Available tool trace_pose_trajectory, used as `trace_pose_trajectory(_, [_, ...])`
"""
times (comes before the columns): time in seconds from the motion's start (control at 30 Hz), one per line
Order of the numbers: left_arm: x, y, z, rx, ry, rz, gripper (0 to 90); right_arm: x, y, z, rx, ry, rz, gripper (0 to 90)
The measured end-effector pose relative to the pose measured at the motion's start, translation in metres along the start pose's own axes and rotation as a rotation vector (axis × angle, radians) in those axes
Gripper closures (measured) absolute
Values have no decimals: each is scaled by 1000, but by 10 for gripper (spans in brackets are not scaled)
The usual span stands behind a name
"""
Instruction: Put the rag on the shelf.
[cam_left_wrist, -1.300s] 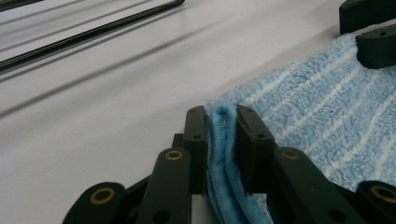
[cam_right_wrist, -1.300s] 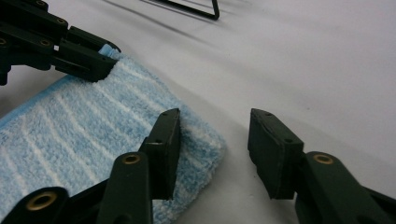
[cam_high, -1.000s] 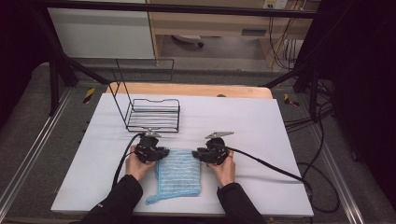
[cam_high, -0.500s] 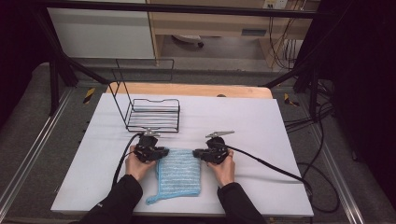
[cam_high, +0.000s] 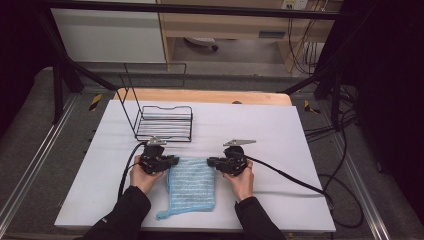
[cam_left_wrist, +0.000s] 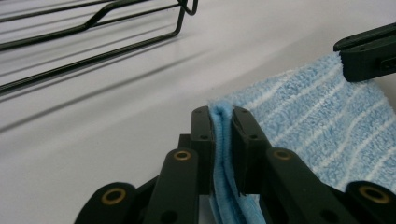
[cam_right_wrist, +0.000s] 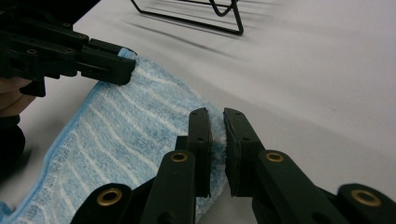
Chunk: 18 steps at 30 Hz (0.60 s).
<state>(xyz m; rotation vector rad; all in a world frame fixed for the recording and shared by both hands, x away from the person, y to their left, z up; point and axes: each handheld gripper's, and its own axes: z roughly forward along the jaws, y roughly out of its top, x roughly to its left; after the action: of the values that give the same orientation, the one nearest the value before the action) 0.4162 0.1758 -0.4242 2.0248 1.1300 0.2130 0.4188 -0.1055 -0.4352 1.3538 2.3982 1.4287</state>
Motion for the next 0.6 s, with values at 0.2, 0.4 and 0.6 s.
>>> trace_pose_trajectory(0.2, [-4,0,-13,-35,-12,5,800,5,1,-7,-33,10,-5,823])
trace_pose_trajectory(0.4, [-10,2,-24,-78,-15,16,799,9,2,-15,-69,20,-20,823])
trace_pose_trajectory(0.6, [-16,5,-32,-117,-8,34,799,13,6,-25,-104,15,-49,823])
